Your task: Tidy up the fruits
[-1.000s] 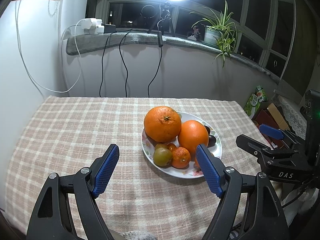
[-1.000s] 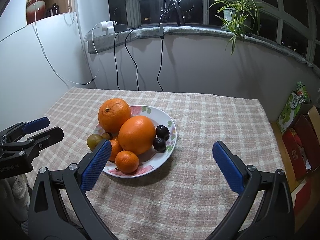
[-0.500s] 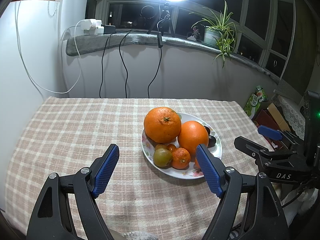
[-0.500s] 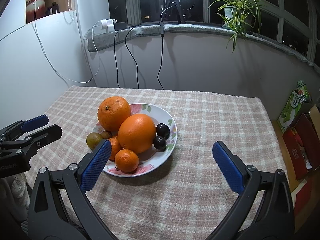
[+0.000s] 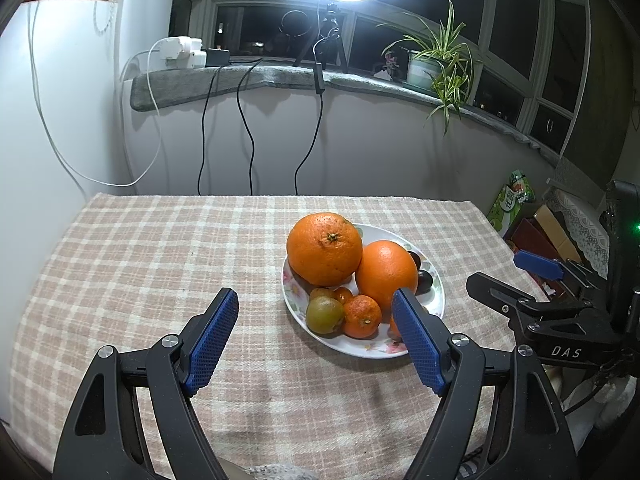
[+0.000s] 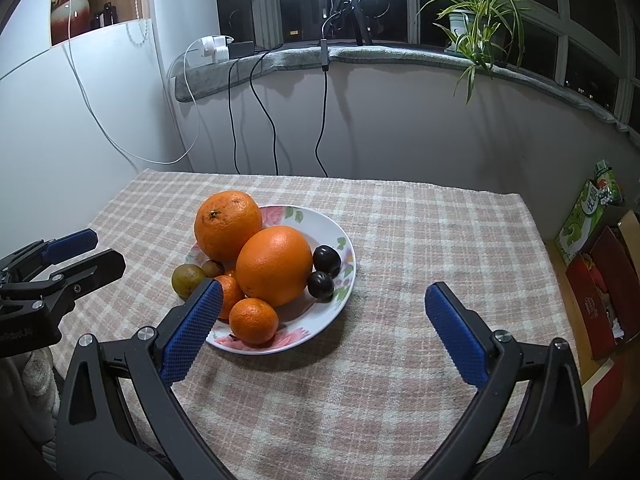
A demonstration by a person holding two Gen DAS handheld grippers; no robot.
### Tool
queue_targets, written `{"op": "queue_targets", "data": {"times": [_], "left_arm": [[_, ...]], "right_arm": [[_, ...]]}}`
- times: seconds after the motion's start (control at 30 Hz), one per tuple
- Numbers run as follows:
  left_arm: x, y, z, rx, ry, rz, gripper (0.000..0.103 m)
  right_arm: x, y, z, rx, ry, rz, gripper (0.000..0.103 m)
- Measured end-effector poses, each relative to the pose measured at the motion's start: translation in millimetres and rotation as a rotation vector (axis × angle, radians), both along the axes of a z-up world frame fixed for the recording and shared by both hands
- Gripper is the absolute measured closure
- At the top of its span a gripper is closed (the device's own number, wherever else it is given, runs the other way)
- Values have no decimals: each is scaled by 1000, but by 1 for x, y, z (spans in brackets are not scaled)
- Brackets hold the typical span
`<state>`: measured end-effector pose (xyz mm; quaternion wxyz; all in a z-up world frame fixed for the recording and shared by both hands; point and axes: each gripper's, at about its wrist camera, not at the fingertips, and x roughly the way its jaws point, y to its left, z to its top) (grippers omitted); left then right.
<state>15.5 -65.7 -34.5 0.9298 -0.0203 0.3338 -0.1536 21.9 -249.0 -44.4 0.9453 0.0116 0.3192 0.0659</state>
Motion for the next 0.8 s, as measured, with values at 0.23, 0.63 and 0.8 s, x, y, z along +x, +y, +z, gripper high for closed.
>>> {"op": "queue_targets", "data": {"times": [0.23, 0.63, 0.8], "left_arm": [[2, 1, -2, -1, 3, -4, 24], [3, 0, -5, -6, 6, -6, 24], [5, 3, -7, -7, 5, -6, 23]], "right_arm": [[2, 0, -4, 3, 9, -2, 0], [3, -3, -6, 10, 15, -11, 0], [3, -6, -7, 14, 13, -21, 0]]}}
